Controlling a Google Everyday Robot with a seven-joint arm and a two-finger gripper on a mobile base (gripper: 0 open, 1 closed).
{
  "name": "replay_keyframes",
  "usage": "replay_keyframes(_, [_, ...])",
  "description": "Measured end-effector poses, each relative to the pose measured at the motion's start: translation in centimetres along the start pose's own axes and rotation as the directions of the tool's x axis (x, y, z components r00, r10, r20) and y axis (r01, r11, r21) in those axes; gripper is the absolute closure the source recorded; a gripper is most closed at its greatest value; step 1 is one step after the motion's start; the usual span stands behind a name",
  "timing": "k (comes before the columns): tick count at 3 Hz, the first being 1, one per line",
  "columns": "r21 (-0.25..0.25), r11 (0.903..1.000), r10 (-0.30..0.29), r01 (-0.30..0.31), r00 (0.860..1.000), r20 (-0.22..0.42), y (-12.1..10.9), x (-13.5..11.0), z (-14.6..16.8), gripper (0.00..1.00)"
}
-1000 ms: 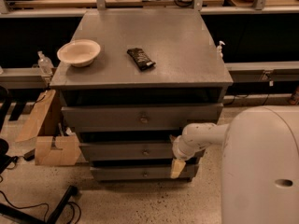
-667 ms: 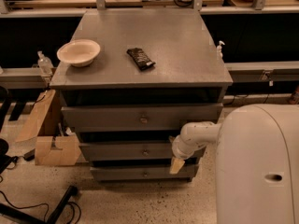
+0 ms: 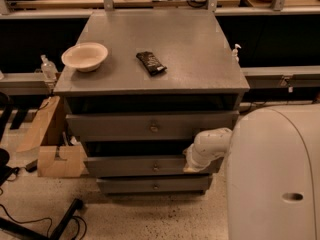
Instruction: Open middle drawer
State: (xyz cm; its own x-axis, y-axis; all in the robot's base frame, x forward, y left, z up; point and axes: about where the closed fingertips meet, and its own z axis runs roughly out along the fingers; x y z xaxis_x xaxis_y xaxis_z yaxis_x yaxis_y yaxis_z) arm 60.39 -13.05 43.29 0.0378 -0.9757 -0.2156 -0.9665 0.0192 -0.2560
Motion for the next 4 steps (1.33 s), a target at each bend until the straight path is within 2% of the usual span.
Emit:
replay_keyframes(1, [0.0,1.0,0.0,0.0,1.0,0.0,0.0,0.0,0.0,0.95])
replay_keyframes(2, [0.0,1.0,0.0,0.0,1.0,0.0,0.0,0.0,0.0,1.0])
replay_keyframes(3, [-0.006,0.9999,0.01,-0.01,1.0,-0.002,1.8,-0.2,-1.3,1.0])
replay_keyframes(4, [-0.006,0.9999,0.01,-0.01,1.0,-0.002,1.8,-0.2,-1.2,1.0])
